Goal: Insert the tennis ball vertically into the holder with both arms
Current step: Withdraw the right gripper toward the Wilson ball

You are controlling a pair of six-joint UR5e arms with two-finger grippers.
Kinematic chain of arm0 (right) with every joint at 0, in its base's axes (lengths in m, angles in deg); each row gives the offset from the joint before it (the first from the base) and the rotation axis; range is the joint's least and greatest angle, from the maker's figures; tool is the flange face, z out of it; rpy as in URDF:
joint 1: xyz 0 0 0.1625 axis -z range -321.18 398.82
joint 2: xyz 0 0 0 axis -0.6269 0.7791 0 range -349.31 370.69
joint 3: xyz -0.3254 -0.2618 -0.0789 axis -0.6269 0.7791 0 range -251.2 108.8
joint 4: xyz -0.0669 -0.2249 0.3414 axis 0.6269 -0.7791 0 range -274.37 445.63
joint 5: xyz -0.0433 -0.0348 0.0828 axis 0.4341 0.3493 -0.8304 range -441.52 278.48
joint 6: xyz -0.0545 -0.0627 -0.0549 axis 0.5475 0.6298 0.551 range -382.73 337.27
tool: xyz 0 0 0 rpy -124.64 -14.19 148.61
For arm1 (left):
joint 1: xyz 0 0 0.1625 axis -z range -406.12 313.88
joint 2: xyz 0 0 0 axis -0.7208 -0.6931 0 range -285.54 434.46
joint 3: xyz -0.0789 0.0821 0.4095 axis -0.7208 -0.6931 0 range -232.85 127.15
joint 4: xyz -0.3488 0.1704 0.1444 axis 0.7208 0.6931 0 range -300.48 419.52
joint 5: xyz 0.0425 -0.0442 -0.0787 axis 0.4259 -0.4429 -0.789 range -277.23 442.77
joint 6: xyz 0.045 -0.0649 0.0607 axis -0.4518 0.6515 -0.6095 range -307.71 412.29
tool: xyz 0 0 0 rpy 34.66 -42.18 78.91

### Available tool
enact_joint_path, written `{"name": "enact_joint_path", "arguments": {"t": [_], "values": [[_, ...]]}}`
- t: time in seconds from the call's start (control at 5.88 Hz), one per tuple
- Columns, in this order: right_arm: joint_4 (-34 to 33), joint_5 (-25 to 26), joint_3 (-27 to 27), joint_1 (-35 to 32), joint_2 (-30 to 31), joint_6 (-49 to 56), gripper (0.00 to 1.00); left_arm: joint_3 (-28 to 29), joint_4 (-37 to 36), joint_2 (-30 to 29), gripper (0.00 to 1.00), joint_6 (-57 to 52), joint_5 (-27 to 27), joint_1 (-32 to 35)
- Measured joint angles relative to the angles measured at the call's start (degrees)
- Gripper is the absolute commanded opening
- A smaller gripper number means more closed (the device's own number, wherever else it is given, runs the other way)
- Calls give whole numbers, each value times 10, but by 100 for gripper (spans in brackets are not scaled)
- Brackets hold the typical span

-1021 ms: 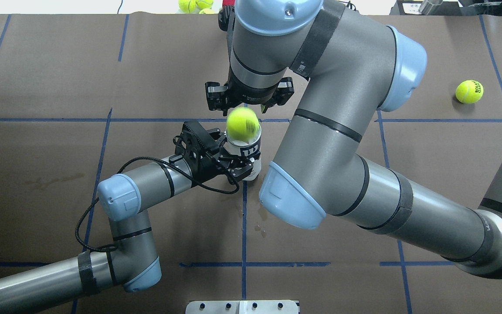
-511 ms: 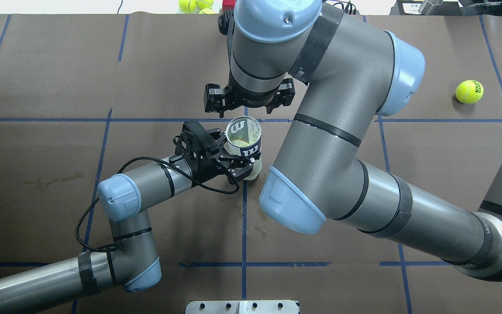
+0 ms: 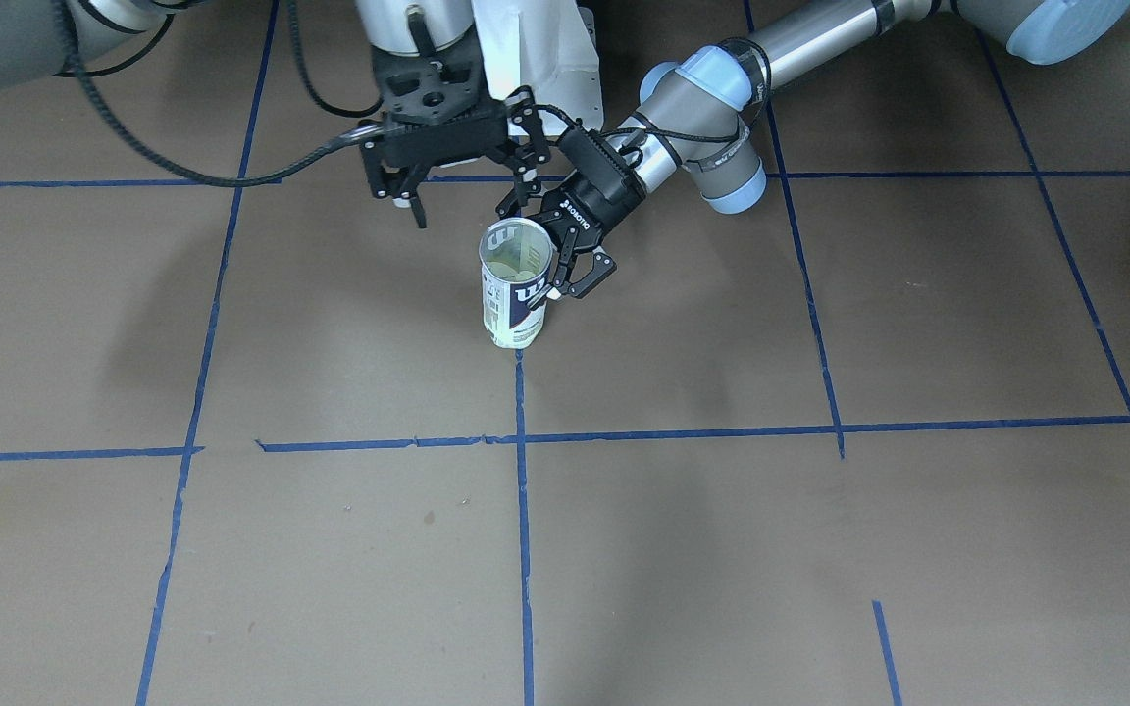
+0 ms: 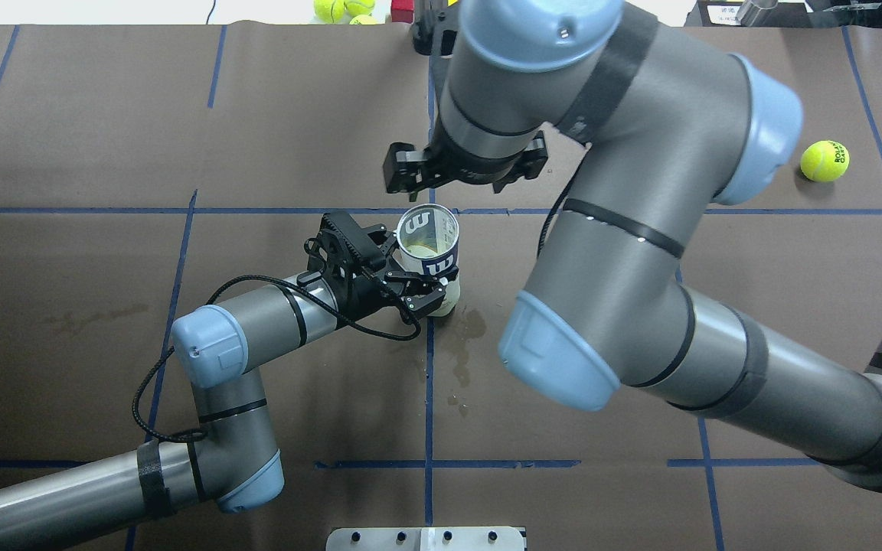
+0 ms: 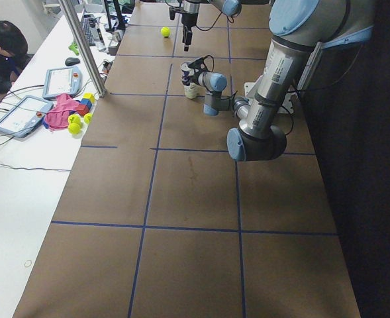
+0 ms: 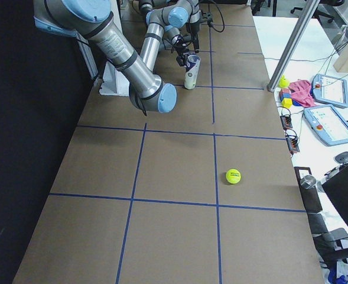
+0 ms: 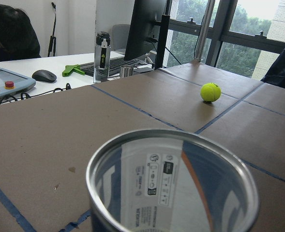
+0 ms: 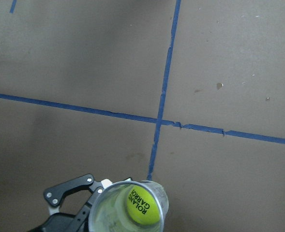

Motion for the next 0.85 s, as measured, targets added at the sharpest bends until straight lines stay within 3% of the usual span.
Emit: {"name": "enact_joint_path", "arguments": {"t": [0.34,0.85], "values": [[2,-55,-3,-83,55,116,100,0,1,0,79,0,-1,1],[10,-122,33,-227,144,380,99,0,2,2,80,0,-1,0]]}}
